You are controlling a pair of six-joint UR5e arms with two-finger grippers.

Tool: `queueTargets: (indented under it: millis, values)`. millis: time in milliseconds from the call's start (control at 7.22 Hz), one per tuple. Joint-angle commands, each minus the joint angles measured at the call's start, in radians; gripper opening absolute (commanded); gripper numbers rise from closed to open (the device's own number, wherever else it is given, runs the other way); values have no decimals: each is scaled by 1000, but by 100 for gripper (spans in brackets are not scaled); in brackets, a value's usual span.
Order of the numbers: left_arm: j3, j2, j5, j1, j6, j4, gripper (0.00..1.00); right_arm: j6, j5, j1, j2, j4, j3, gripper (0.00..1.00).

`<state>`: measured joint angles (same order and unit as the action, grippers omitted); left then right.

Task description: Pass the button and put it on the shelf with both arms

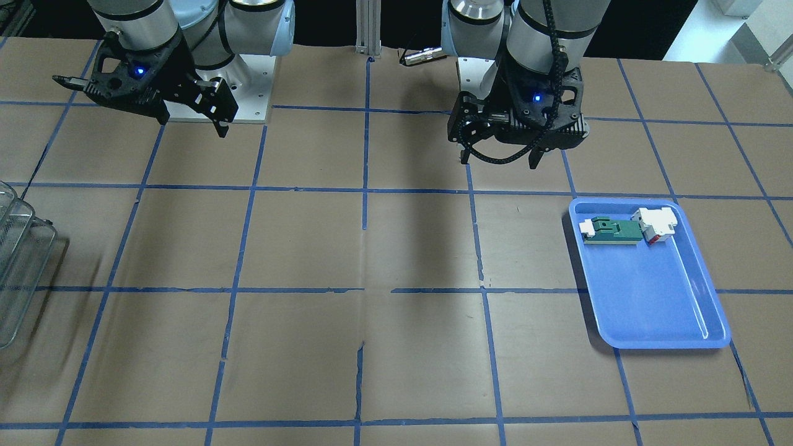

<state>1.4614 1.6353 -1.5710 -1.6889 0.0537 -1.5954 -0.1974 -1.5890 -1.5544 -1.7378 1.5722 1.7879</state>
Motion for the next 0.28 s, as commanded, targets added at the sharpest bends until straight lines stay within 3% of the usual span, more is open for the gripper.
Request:
queueTargets:
  millis: [0,138]
  values:
    - [0,0,-1,0,0,0,100,3,3,0,-2,0,-2,100]
    - [0,0,-1,0,0,-1,100,6,3,0,0,5,-2,100]
